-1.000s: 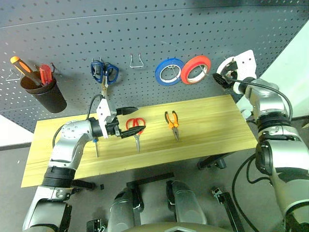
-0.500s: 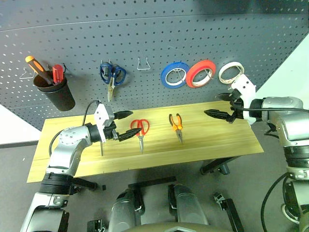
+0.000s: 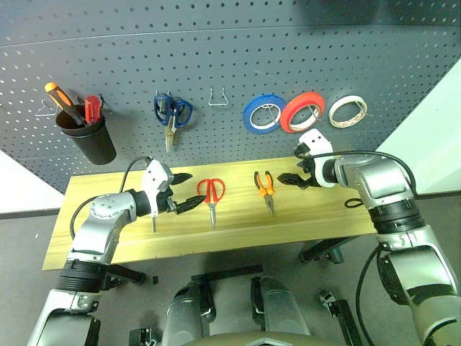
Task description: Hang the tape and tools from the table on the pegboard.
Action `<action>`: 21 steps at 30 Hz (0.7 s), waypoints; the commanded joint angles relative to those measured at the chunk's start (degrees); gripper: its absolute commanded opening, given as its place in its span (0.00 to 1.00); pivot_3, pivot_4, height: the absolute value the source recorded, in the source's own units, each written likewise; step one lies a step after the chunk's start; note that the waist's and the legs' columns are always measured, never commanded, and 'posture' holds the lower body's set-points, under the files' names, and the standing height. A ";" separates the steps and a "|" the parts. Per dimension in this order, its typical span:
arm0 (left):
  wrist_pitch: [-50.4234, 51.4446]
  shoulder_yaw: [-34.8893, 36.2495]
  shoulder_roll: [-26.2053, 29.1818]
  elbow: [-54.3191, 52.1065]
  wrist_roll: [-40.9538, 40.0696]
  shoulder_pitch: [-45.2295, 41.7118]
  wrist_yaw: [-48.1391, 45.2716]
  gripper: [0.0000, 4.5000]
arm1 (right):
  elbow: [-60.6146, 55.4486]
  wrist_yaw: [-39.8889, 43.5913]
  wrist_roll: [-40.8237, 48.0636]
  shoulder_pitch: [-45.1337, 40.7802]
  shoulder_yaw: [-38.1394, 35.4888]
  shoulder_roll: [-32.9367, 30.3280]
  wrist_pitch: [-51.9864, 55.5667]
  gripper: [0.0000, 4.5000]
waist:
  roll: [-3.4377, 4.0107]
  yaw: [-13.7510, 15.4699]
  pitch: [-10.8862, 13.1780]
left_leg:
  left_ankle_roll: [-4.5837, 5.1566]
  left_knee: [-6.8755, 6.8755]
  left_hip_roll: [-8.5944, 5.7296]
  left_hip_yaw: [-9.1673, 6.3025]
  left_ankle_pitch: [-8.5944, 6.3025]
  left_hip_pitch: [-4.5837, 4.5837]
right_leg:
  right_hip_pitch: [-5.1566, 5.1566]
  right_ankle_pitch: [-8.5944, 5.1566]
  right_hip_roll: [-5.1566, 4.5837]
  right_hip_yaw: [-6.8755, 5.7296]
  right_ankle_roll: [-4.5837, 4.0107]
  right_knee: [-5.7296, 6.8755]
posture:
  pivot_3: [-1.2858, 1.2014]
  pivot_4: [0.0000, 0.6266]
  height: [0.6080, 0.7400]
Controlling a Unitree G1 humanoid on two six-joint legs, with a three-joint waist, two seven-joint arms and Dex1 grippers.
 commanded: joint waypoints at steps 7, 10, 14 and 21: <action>3.10 -2.24 -0.84 -2.53 0.66 -1.76 0.80 0.91 | 21.62 -5.68 -2.25 -11.16 -0.92 8.59 -1.44 1.00 | 0.03 0.74 4.27 | 0.12 0.06 -0.01 -0.02 0.09 -0.04 | -0.08 -0.11 -0.18 0.04 -0.21 0.15 | 0.50 0.62 0.92; 3.80 -2.09 -0.86 -2.54 0.73 -2.57 1.19 0.91 | 28.26 -7.27 -3.32 -13.71 -1.48 10.40 -4.28 1.00 | 0.10 1.36 6.36 | 0.14 0.21 -0.01 0.01 0.11 -0.09 | -0.21 -0.11 -0.21 0.11 -0.21 0.38 | 0.50 0.65 0.92; 2.87 -2.56 -1.25 -3.83 0.43 -1.77 0.23 0.91 | 35.58 -10.12 -4.43 -16.08 -2.55 12.29 -10.34 1.00 | 0.13 1.48 8.42 | 0.14 0.46 0.00 0.02 0.11 -0.11 | -0.27 -0.14 -0.27 0.13 -0.17 0.77 | 0.51 0.68 0.92; 4.82 -1.96 -1.78 -7.48 -0.03 0.93 1.35 0.91 | 42.44 -11.16 -6.40 -17.78 -2.67 14.92 -16.43 1.00 | 0.18 1.36 9.80 | 0.02 0.53 0.02 0.03 0.03 -0.14 | -0.31 -0.14 -0.26 0.15 -0.17 0.82 | 0.51 0.70 0.92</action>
